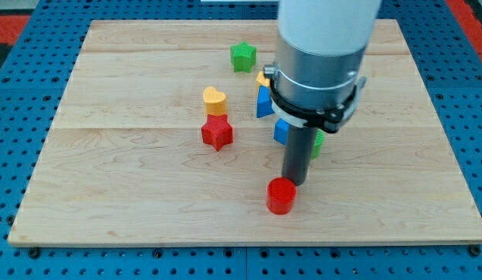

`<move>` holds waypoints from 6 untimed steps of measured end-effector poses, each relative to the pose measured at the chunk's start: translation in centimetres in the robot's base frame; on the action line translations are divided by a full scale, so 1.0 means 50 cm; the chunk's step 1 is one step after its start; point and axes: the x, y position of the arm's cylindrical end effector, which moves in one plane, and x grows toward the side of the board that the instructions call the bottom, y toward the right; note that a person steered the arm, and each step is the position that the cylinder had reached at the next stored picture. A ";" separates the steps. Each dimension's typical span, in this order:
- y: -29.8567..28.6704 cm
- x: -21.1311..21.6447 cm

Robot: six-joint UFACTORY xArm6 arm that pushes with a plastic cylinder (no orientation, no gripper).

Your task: Slide the red circle a bit left

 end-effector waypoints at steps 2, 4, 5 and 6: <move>0.069 0.075; -0.125 0.063; -0.188 0.035; -0.207 0.079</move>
